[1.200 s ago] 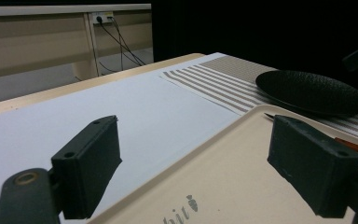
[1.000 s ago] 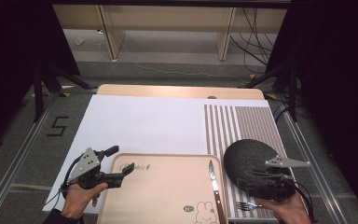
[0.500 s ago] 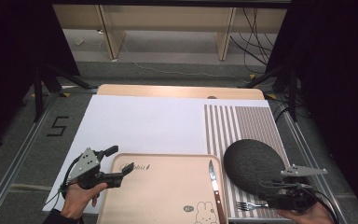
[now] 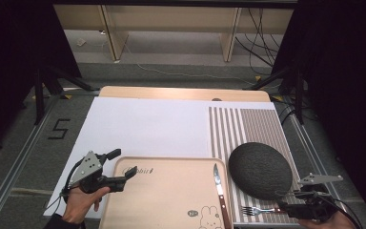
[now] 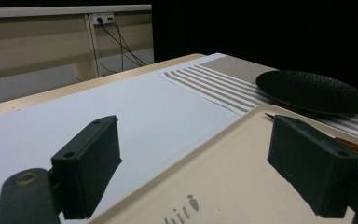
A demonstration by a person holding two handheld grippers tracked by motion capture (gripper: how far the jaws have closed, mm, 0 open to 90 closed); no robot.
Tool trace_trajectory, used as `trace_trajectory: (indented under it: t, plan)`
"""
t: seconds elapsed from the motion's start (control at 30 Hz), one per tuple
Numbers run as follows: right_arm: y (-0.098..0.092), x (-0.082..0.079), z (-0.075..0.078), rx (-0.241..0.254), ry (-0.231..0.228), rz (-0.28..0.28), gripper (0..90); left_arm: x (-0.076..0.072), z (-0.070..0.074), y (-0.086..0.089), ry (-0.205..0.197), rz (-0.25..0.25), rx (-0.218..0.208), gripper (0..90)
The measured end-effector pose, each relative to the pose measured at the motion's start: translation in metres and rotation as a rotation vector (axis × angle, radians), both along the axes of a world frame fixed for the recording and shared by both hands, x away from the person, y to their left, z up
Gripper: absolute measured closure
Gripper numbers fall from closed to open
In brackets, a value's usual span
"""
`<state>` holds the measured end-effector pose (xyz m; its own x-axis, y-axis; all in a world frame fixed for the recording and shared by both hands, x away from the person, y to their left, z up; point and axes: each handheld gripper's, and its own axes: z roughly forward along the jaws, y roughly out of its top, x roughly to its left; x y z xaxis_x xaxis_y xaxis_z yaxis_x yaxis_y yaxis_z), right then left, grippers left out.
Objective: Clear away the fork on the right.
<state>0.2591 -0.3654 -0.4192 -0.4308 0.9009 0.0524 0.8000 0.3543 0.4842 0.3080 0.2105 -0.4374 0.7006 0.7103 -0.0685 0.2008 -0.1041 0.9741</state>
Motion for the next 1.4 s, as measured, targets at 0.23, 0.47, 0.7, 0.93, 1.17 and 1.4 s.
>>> trace_trajectory:
  t: [0.23,0.47,0.7,0.93,1.17,1.4]
  plan:
    - [-0.002,0.001,-0.007,-0.049,0.068,0.032,29.1,0.000,0.000,-0.001,-0.002,0.000,0.000,15.9]
    - [0.002,0.004,-0.014,-0.106,0.121,0.075,31.6,0.000,0.000,0.000,0.000,0.000,0.002,15.9]
    - [0.006,0.008,-0.021,-0.179,0.155,0.108,34.2,0.000,0.000,-0.001,-0.001,-0.003,0.004,15.9]
    - [0.008,0.012,-0.026,-0.239,0.153,0.184,38.0,0.001,-0.001,-0.001,0.000,-0.003,0.004,15.9]
    - [0.013,0.009,-0.028,-0.246,0.187,0.196,46.9,0.000,0.000,-0.001,-0.004,0.000,0.010,15.9]
    - [0.018,0.006,-0.028,-0.265,0.188,0.237,56.0,0.000,0.000,-0.001,-0.014,0.005,0.012,16.0]
